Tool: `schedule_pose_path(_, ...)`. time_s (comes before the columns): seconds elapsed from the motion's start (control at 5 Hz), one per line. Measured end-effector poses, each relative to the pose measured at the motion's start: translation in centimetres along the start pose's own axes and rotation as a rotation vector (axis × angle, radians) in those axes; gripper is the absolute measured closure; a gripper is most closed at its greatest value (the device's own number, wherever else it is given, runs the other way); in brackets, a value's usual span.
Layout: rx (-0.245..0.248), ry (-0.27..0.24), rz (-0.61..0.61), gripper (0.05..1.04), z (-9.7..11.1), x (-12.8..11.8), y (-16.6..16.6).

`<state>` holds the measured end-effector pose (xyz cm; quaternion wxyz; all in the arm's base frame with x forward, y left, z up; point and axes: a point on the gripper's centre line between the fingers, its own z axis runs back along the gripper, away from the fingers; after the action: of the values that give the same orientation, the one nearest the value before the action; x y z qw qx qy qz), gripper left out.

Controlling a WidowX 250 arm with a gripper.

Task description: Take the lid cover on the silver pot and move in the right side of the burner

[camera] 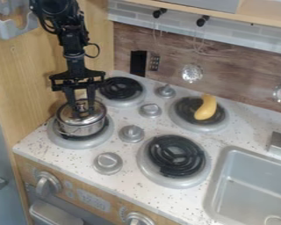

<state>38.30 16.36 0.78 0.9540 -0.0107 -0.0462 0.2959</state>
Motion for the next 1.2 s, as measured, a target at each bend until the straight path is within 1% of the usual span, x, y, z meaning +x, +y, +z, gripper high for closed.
schedule_pose_path(0.2, -0.006, 0.005, -0.031, 0.827, 0.0, -0.5, -0.6)
schedule_pose_path(0.4, -0.019, -0.016, -0.088, 0.842, 1.1, -0.7, -1.6)
schedule_pose_path(0.6, -0.052, -0.095, -0.179, 0.842, 4.1, -0.5, -4.2)
schedule_pose_path(0.8, -0.079, -0.133, -0.311, 0.842, 5.4, -2.0, -8.7)
schedule_pose_path(1.0, -0.073, -0.120, -0.438, 0.843, 4.9, -4.3, -12.4)
schedule_pose_path(1.2, -0.058, -0.098, -0.529, 0.843, 3.9, -6.7, -14.4)
